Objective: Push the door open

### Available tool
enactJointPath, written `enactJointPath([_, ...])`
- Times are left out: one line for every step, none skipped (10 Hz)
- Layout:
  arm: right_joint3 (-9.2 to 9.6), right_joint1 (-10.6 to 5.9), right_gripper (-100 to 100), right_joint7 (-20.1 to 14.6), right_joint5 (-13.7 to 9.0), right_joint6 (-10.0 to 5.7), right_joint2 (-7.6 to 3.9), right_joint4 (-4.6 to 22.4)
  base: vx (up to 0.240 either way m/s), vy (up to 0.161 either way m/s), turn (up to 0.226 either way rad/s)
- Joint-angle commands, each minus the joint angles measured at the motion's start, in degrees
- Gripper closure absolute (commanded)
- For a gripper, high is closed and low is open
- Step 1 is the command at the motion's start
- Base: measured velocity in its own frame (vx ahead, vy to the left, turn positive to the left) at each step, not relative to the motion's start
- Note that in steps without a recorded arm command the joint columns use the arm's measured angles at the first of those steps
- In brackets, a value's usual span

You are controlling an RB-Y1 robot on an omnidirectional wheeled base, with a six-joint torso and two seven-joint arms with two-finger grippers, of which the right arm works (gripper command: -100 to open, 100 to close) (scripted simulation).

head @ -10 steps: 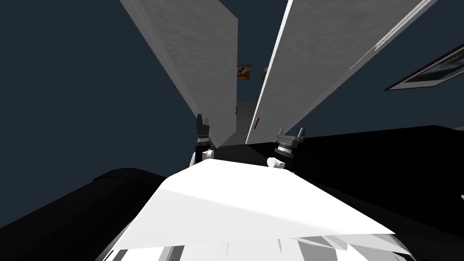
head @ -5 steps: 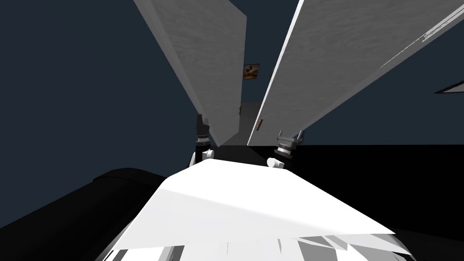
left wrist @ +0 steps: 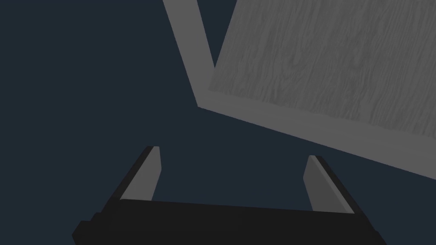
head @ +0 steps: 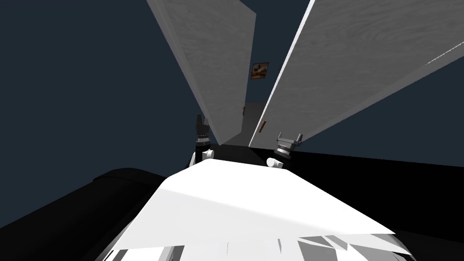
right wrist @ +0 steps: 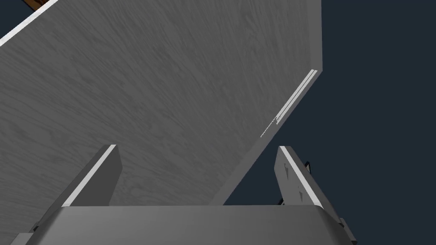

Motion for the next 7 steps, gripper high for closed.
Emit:
enactJointPath([-0.46,-0.49,-100,-1.6,-1.2,-0.48,-0.11,1.7,0.025,-0.102,0.233])
enactJointPath([-0.68,-0.84,-100,-2.4,-1.9,-0.82,-0.14,2.9,0.016,-0.103,0.213])
enactJointPath([-1.12,-1.53,-100,-4.2,-3.2,-1.50,-0.13,5.2,0.001,-0.128,0.350])
enactJointPath([-1.35,-1.88,-100,-5.1,-3.9,-1.84,-0.09,6.4,-0.002,-0.155,0.267])
enactJointPath([-1.57,-2.22,-100,-5.9,-4.6,-2.18,-0.06,7.6,-0.006,-0.135,0.188])
enactJointPath([-1.79,-2.57,-100,-6.8,-5.3,-2.52,-0.03,8.7,-0.013,-0.102,0.189])
enactJointPath([-2.01,-2.91,-100,-7.7,-6.0,-2.86,0.01,9.9,-0.008,-0.090,0.224])
